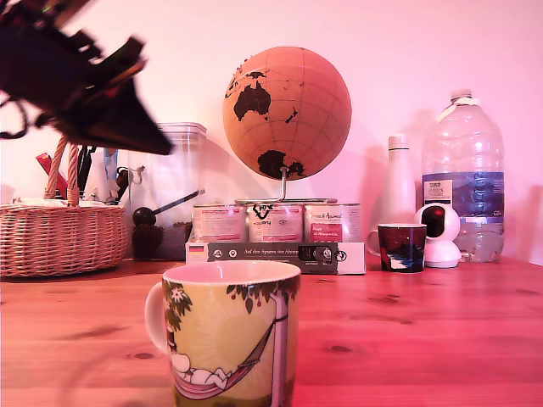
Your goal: Pick up the coffee capsules on the table and drop them inside the coffee cup
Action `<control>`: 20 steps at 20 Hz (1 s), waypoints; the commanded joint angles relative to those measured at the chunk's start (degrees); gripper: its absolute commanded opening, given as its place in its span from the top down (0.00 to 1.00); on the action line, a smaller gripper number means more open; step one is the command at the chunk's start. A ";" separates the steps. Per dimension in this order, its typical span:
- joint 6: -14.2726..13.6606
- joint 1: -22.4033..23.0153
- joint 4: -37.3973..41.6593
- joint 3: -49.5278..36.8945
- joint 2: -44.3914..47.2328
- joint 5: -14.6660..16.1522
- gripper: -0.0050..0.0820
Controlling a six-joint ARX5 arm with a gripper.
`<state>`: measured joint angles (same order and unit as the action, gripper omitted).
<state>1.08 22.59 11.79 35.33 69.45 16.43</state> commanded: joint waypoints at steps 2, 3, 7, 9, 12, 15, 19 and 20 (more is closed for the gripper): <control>1.01 -3.69 2.58 -3.82 -0.57 0.04 0.97; 1.11 -5.22 3.10 -4.57 -0.57 0.07 0.97; 1.49 -10.62 5.68 -7.74 -0.57 0.04 0.97; 2.05 -13.18 8.31 -10.12 -0.57 0.04 0.97; 3.02 -16.92 11.06 -13.73 -0.59 0.09 0.97; 3.52 -18.95 13.27 -17.00 -1.99 0.09 0.97; 4.11 -20.15 13.49 -21.46 -6.99 0.04 0.97; 4.52 -20.39 13.55 -22.71 -8.48 0.04 0.97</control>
<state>5.08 2.57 24.91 14.79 61.71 16.45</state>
